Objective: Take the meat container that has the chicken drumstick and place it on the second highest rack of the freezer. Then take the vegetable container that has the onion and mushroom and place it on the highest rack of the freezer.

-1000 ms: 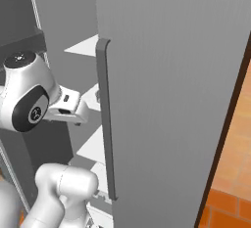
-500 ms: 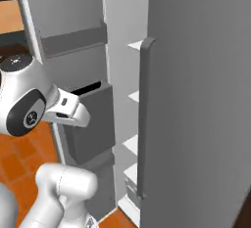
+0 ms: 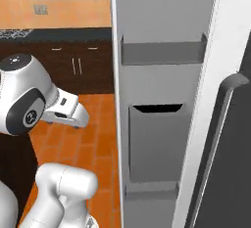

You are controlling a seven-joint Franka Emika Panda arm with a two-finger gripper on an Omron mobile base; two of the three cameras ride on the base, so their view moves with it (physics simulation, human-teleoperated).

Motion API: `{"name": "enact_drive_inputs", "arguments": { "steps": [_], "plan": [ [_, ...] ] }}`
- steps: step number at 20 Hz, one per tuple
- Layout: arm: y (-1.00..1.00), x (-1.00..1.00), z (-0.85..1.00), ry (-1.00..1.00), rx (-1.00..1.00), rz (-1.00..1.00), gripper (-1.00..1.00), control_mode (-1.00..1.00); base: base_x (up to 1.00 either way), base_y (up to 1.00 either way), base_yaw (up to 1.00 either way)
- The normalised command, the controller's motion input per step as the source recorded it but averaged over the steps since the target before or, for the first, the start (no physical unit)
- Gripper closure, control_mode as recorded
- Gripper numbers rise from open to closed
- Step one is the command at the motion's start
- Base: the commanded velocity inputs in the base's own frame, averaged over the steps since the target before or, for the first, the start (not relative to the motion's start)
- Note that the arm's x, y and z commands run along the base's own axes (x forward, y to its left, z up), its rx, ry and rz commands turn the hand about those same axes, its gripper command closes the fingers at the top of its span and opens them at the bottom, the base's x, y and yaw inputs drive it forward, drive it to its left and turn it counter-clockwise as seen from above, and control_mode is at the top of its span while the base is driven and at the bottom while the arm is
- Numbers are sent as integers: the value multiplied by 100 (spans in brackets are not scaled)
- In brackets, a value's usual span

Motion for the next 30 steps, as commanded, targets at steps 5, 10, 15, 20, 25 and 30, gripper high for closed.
{"name": "enact_drive_inputs", "arguments": {
  "steps": [5, 10, 15, 20, 25, 30],
  "plan": [
    [0, 0, 0, 0, 0, 0, -100, 100, 0, 13, 96],
    [0, 0, 0, 0, 0, 0, -100, 100, 49, 11, 44],
    [0, 0, 0, 0, 0, 0, -100, 100, 77, 36, -17],
    [0, 0, 0, 0, 0, 0, -100, 100, 71, 57, -35],
    [0, 0, 0, 0, 0, 0, -100, 100, 92, 6, -24],
    [0, 0, 0, 0, 0, 0, -100, 100, 100, -8, -22]
  ]
}}
